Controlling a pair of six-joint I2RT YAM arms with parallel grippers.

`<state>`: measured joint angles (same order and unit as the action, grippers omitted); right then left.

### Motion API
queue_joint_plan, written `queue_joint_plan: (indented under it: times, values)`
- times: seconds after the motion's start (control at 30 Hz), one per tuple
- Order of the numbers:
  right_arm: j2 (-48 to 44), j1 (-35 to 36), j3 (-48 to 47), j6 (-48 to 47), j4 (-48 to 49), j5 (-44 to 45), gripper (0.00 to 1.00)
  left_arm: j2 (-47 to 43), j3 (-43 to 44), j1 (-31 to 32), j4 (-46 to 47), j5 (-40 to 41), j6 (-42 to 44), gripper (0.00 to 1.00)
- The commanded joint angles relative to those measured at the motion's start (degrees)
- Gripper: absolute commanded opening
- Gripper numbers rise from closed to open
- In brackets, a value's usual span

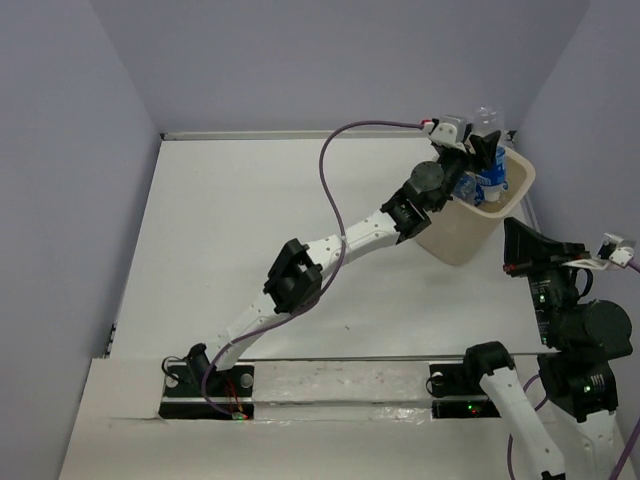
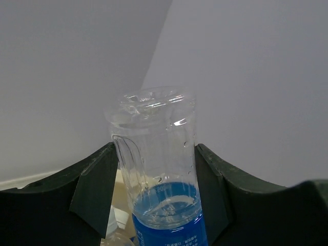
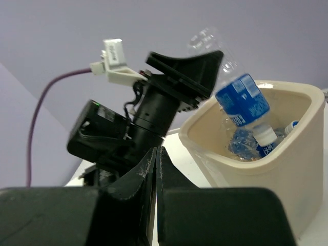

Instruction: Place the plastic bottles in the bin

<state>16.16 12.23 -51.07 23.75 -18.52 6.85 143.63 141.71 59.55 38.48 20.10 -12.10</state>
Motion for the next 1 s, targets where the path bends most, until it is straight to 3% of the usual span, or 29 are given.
queue_joint_plan:
  times: [0.0, 0.03, 0.13, 0.27, 0.53, 0.77, 0.87, 0.97]
  values:
    - [-1.8, 0.0, -0.7, -1.5, -0.6, -1.6, 0.06, 0.2, 2.8, 1.2, 9.0, -0.2, 6.8, 0.53]
    - [-2.1, 0.0, -0.4, -1.4, -0.5, -1.6, 0.06, 0.2, 2.1, 1.4, 9.1, -0.4, 7.3, 0.70]
    - [-2.0, 0.0, 0.4, -0.8, -0.6, -2.3, 0.06, -0.6, 0.5, 2.8, 10.4, -1.1, 10.5, 0.99]
    - [-1.7, 0.0, 0.9, 0.1, -0.5, -3.4, 0.06, -5.6, -0.5, 3.6, 9.0, -3.7, 11.7, 0.99]
    - [-4.9, 0.0, 2.6, 0.1, -0.6, -1.8, 0.07, -24.4, -16.3, 3.6, 6.9, -4.7, 11.5, 0.99]
    - [-6.6, 0.0, 2.7, 0.3, -1.4, -3.3, 0.10, -46.3, -42.0, 2.3, -0.5, 0.9, 4.8, 0.99]
    - [-6.3, 0.0, 2.6, 0.8, -2.0, -5.0, 0.19, -57.6, -56.7, 2.1, -3.6, 2.9, -0.2, 0.99]
    - [-5.9, 0.0, 2.5, 1.1, -2.2, -8.9, 0.36, -72.2, -72.3, 2.1, -6.3, 6.5, -4.5, 0.99]
